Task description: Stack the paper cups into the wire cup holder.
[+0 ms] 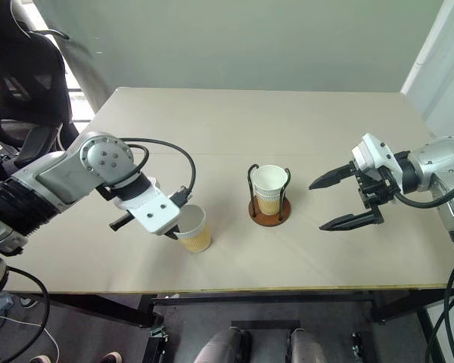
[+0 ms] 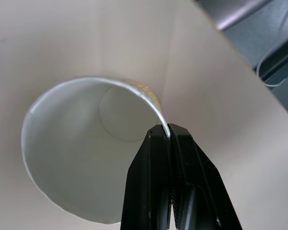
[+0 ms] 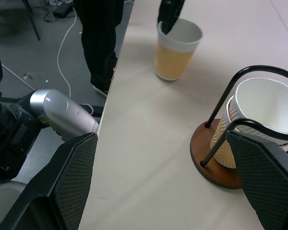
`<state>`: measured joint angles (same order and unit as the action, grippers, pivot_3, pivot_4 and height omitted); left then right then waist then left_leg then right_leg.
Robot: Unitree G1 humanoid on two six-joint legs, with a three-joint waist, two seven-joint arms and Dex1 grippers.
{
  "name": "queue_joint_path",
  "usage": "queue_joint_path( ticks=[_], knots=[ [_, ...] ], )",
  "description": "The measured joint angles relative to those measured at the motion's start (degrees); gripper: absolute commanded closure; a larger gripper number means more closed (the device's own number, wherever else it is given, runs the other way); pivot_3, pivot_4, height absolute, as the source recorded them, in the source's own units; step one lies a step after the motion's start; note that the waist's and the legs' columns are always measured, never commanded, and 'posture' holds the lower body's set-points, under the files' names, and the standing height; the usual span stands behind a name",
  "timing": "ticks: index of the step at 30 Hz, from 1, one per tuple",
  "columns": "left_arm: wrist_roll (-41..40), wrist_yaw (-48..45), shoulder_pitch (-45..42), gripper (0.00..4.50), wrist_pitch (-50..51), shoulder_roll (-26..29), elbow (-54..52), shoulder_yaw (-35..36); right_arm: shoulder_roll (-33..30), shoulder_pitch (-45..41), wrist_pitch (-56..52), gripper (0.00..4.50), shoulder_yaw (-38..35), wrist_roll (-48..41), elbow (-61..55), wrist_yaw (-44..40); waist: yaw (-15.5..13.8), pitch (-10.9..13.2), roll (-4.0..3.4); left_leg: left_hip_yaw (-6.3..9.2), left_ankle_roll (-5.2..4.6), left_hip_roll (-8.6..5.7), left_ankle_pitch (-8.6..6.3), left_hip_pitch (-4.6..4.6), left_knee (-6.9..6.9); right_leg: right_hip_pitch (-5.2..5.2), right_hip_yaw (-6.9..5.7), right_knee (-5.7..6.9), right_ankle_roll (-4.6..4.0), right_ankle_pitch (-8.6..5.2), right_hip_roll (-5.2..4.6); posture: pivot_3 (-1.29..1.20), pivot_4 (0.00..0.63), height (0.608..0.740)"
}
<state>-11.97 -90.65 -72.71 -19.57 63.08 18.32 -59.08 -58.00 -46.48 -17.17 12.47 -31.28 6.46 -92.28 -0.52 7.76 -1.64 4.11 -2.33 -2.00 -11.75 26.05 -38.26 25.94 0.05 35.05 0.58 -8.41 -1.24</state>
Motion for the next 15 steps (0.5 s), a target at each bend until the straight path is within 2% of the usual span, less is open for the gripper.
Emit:
queue_joint_path(
  ticks=[7,15],
  knots=[
    [0.0,0.0,-4.4,4.45,0.1,-2.4,5.6,0.0,-0.7,-0.8,0.9,0.07,0.1,0.0,1.0,0.0,0.0,0.0,0.00,0.00,0.00,0.00,0.00,0.01,0.00,0.00,0.00,-0.03,0.00,0.01,0.00,0.00,0.150,0.740],
    [1.1,0.0,-9.7,4.45,0.5,-9.9,17.4,3.3,-0.9,-1.9,2.8,0.07,1.8,0.1,3.3,0.0,-0.1,0.0,0.00,0.00,-0.11,0.00,0.00,0.05,0.00,0.00,0.00,-0.06,0.07,0.05,0.00,0.00,0.150,0.740]
  ],
)
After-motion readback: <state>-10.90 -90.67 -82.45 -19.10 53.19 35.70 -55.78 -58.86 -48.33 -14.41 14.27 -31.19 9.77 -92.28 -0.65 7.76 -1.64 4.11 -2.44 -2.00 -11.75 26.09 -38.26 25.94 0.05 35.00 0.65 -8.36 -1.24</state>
